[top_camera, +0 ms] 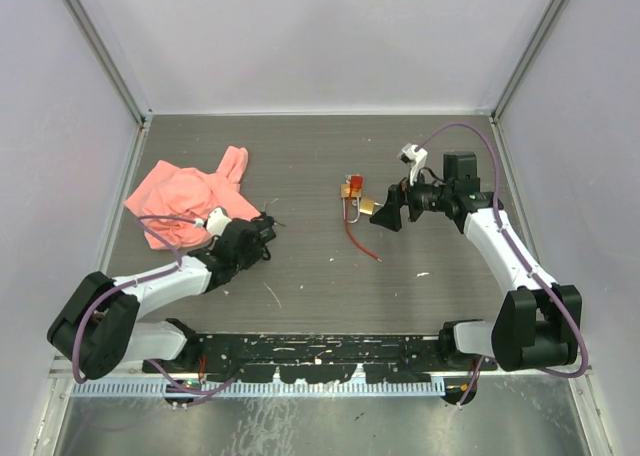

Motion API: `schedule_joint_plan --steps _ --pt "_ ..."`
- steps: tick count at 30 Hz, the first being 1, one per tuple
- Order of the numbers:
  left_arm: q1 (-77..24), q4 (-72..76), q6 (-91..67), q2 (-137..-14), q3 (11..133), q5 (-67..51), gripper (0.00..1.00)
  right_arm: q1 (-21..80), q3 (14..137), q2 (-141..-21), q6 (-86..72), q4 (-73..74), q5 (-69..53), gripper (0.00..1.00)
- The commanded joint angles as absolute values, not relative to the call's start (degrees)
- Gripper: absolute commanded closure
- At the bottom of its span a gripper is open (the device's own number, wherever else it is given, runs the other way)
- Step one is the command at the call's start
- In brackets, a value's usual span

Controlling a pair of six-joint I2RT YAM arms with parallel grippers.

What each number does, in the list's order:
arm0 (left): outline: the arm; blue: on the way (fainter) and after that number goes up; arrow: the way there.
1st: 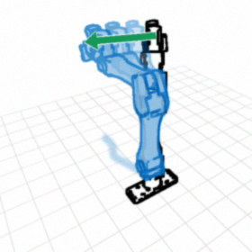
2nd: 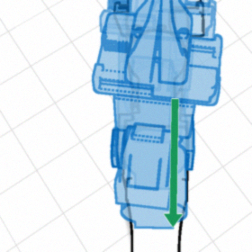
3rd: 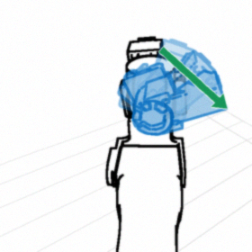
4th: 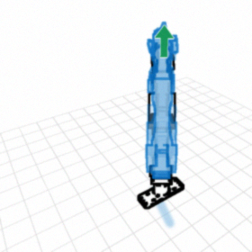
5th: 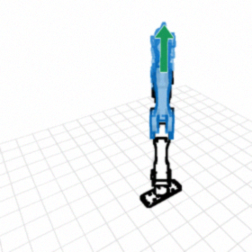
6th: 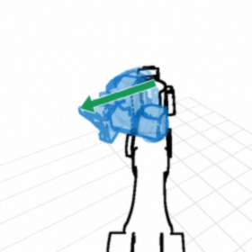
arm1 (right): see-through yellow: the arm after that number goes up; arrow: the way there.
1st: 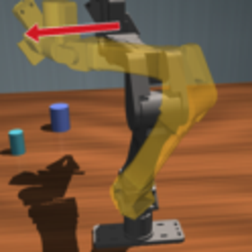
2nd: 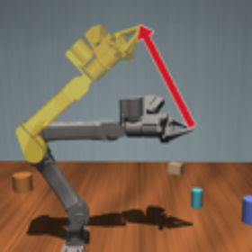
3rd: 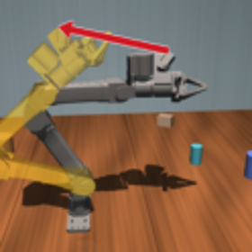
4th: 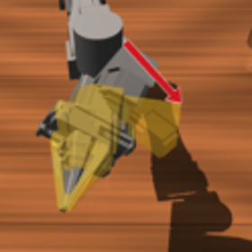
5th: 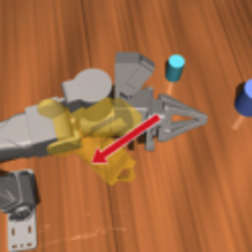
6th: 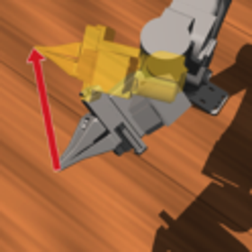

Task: Lock with the key
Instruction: Pick up the lock from the center of the board.

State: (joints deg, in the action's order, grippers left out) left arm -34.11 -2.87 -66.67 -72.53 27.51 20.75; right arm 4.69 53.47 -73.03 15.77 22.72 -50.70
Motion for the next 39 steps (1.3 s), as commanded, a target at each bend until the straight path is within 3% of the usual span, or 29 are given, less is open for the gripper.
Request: schedule_joint_plan --steps 1,3,19,25,31,39 --pt "-33.34 1.81 -66.53 -72.33 26.92 20.6 0.91 5.78 56.23 -72.86 17.03 22.48 -52.21 0.0" --pt "-33.31 3.12 -65.72 -71.84 26.68 19.35 1.0 6.32 56.15 -72.91 17.16 22.58 -52.27 0.0" --pt "-37.2 2.58 -65.0 -60.27 35.13 4.22 1.0 17.64 52.15 -71.07 29.94 21.68 -58.8 0.0" --pt "-40.76 7.06 -72.73 -62.24 36.41 5.4 1.0 21.3 48.44 -70.93 34.3 17.34 -59.74 0.0" --pt "-42.58 3.62 -84.51 -66.18 40.01 5.94 1.0 26.22 46.27 -69.86 37.4 12.97 -51.67 0.0" --pt "-42.76 -3.86 -95.43 -72.31 46.5 2.62 1.0 27.41 48.16 -71.0 39.97 2.95 -46.5 0.13"
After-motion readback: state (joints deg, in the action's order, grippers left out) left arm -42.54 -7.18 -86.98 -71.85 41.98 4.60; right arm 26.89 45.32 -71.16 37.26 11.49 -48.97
